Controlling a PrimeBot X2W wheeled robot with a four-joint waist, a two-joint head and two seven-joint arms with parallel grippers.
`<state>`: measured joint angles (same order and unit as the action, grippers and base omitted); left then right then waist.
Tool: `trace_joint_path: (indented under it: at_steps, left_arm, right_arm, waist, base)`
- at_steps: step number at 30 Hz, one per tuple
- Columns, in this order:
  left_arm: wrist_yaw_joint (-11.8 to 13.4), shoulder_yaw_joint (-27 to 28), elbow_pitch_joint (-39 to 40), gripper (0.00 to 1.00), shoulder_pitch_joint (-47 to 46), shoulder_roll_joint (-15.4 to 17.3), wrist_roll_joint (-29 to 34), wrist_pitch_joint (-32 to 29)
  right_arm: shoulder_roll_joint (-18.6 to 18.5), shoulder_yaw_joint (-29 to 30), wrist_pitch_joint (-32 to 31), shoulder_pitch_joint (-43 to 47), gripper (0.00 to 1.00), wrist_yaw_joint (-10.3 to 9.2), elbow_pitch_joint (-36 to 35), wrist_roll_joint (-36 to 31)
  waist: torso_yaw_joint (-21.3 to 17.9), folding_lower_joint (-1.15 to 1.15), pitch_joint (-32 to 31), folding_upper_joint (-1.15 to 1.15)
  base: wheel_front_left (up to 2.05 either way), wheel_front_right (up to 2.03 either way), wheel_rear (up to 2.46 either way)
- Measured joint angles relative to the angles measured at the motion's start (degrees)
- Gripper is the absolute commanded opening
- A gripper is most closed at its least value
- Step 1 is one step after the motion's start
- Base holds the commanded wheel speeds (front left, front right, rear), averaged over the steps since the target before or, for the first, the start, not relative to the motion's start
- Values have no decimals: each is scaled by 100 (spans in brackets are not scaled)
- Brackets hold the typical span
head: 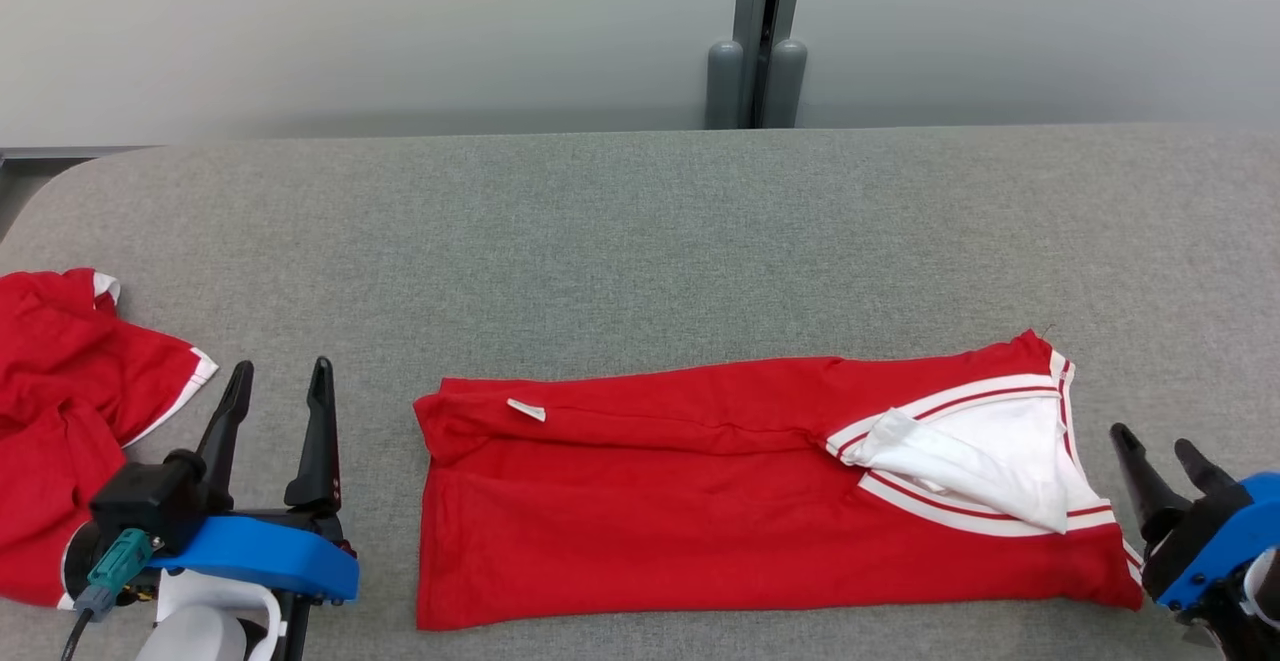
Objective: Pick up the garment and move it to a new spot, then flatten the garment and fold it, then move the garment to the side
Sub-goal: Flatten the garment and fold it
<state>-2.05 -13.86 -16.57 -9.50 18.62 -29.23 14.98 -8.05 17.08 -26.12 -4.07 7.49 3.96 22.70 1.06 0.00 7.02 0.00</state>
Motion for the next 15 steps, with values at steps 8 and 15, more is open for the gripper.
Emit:
trace_joint_path:
  at_steps: [8,15]
  left_arm:
    - [-213,162,-186,100,-20,-90,205,1]
    - [-307,223,-269,100,-52,-165,309,0]
  right_arm:
    - [47,-37,-309,-669,100,0,1029,-420]
    - [47,-132,-673,-1141,100,0,1669,-750]
  waist:
    - [36,0,116,0]
    - [91,1,219,0]
  base:
    - [0,0,0]
    - [0,0,0]
